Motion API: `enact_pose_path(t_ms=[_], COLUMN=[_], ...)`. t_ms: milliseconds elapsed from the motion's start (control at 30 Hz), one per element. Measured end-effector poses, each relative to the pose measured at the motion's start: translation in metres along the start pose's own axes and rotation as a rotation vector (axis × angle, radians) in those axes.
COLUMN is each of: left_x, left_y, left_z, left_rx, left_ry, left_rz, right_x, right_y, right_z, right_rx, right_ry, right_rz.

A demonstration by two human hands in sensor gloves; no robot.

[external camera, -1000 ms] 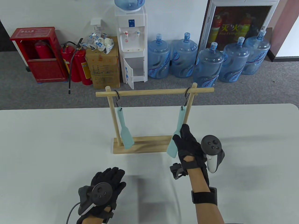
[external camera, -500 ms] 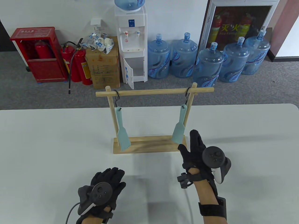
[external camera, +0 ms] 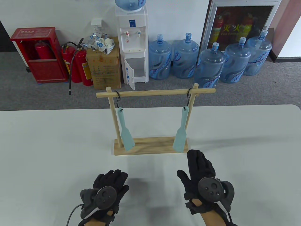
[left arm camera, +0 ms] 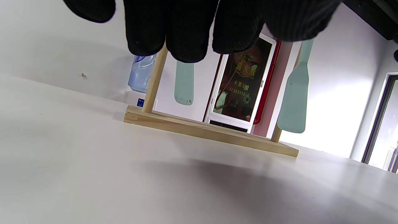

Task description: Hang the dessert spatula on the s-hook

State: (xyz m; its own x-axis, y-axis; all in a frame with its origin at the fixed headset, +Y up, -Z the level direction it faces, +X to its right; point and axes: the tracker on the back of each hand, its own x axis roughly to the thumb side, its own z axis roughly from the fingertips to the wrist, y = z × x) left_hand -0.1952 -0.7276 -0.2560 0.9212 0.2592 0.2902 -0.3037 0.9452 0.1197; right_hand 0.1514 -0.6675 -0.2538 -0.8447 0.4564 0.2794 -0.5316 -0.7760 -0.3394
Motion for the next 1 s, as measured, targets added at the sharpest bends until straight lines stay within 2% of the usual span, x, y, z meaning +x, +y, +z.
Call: enact_pose_path(t_ms=[200,667,1000], left_x=[0.003,0.008,0.012], left_y=[0.0,-0.003,-0.007], left_z=[0.0,0.0,0.0], left_rx=[0.005,-0.006,-0.025], left_ry=[-0.007,-0.021,-0.021], left_rz=[-0.012,-0.036,-0.06], right_x=[0.011,0.002,-0.016], right_y=[0.014,0.067,0.076], right_z=[0.02,0.038,0.043], right_rx=[0.046,0.202,0.254], right_ry=[-0.065,-0.089,-0.046], right_rz=[0.076,0.189,0.232])
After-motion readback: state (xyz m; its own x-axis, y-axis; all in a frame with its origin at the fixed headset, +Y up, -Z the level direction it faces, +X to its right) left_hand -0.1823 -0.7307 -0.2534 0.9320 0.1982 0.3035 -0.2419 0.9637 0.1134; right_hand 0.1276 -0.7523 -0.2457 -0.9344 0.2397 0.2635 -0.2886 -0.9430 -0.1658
